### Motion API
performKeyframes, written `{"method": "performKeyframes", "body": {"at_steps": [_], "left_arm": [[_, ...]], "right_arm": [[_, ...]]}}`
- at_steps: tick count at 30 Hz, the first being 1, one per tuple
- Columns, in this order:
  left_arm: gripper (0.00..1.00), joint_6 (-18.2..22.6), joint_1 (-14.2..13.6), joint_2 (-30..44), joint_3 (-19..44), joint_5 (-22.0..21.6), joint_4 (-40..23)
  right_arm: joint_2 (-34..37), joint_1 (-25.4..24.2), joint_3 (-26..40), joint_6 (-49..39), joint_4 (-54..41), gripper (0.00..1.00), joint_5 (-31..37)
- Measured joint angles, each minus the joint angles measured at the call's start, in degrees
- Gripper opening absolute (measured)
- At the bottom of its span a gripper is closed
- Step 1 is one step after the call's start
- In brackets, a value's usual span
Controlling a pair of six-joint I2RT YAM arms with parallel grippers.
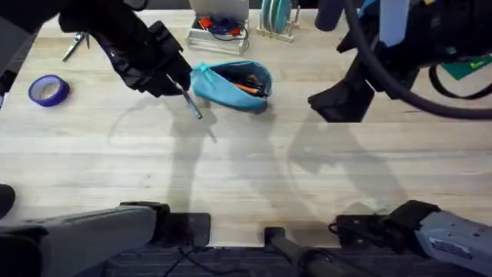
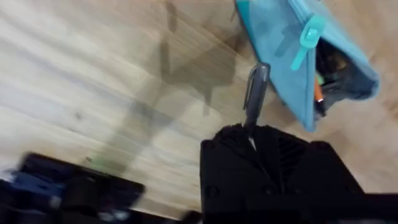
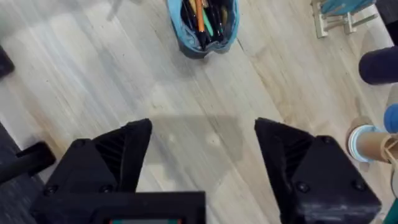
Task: Unzip the bag, pick up the pens from the table one at a time and place them inside, then zip the bag closed.
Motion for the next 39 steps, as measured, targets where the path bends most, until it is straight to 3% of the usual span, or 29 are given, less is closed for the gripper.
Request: {"method": "performKeyframes", "body": {"at_steps": [3, 8, 11, 14, 20, 23, 28, 39], "left_arm": [[0.043, -6.80, 0.00, -0.02, 0.00, 1.20, 0.24], [0.043, -14.44, 0.00, -0.01, 0.00, 1.91, 2.05], [0.043, -22.93, -0.97, 0.00, 0.00, 0.64, 1.74], [0.042, -30.47, -4.72, 0.00, 0.00, -2.21, 3.69], [0.042, -38.82, -14.63, 1.39, 0.04, -7.20, 10.68], [0.042, -41.51, -17.49, 3.81, 0.11, -8.79, 12.95], [0.042, -43.66, -19.53, 9.49, 0.25, -9.55, 16.64], [0.041, -44.78, -19.98, 19.34, 3.80, -9.31, 20.07]], "right_arm": [[0.00, 0.00, 0.00, 0.00, 0.00, 0.998, 0.00], [0.00, 0.00, 0.00, 0.00, 0.00, 0.998, 0.00], [0.00, 0.00, 0.00, 0.00, 0.00, 0.998, 0.00], [0.00, 0.00, 0.00, 0.00, 0.00, 0.998, 0.00], [0.00, 0.00, 0.00, 0.00, 0.02, 0.998, 0.00], [0.00, 0.00, 0.00, 0.00, 0.50, 0.998, 0.00], [0.00, 0.00, 0.00, 0.00, 0.50, 0.998, 0.00], [0.00, 0.00, 0.00, 0.00, 0.48, 0.997, 0.00]]}}
